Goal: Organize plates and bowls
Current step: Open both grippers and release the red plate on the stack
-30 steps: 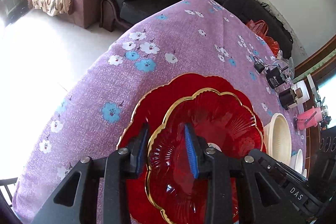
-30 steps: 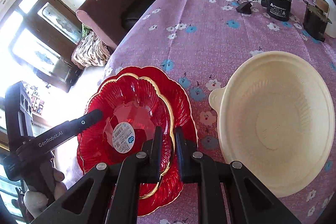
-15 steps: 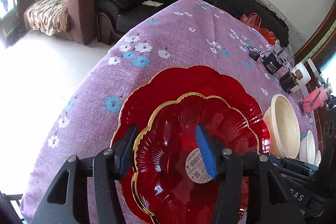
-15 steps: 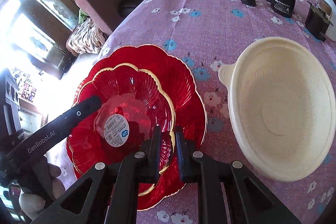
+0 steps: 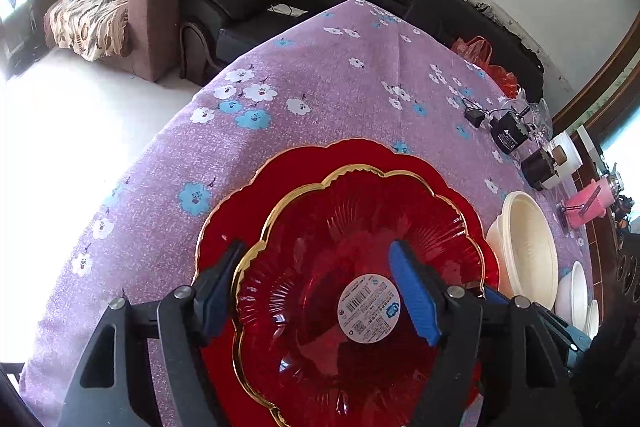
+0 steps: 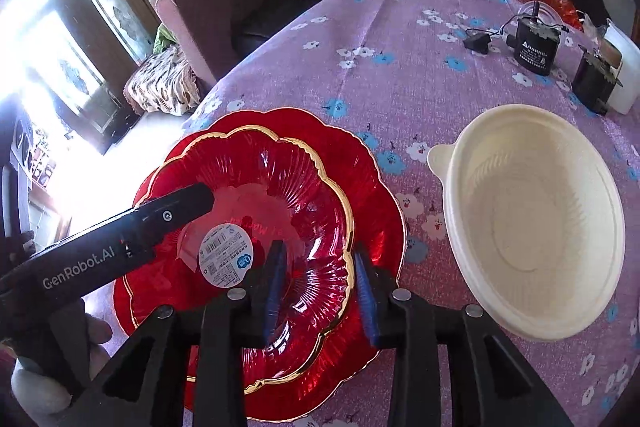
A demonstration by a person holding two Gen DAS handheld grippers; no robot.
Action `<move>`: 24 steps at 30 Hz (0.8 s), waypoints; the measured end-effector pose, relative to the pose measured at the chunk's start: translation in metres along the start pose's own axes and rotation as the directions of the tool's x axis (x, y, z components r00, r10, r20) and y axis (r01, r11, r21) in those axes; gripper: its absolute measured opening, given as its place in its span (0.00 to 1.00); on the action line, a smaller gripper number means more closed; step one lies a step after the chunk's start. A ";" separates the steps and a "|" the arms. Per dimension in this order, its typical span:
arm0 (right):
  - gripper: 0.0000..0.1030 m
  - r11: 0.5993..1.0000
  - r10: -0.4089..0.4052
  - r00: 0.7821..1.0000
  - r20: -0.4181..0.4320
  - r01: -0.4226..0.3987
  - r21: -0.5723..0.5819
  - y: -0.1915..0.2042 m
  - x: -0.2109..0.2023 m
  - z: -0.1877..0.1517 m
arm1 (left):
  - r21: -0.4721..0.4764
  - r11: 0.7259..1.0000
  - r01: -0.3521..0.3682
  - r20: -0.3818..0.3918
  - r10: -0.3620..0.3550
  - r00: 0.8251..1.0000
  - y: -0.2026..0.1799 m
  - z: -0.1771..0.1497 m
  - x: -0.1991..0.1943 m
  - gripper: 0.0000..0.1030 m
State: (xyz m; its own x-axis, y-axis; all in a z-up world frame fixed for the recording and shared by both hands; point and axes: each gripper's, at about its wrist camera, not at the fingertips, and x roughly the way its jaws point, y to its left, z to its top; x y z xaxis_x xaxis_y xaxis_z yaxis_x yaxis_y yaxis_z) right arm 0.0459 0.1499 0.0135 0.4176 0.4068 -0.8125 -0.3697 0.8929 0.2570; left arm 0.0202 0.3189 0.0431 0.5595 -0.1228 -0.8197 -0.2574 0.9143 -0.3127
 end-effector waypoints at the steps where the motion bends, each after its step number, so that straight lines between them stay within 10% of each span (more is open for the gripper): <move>1: 0.36 1.000 0.003 1.000 0.005 -0.003 -0.001 0.000 -0.001 -0.001 | -0.005 1.000 0.010 -0.005 -0.010 1.000 0.001 0.001 -0.001 0.71; 16: 0.56 0.999 -0.038 0.976 0.214 0.043 -0.019 -0.007 -0.053 -0.002 | 0.061 0.998 -0.035 0.066 0.031 0.997 -0.012 0.003 -0.027 0.76; 24: 0.76 0.994 -0.096 0.902 0.420 0.107 -0.002 -0.036 -0.141 -0.026 | 0.172 0.980 -0.102 0.288 0.049 0.956 -0.049 -0.023 -0.094 0.76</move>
State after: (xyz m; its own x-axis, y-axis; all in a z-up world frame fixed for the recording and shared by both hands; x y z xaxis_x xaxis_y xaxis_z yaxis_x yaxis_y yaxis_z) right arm -0.0213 0.0554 0.1052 0.7612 0.3622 -0.5379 -0.3244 0.9309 0.1677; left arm -0.0374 0.2772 0.1241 0.7497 0.0385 -0.6607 -0.1739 0.9747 -0.1406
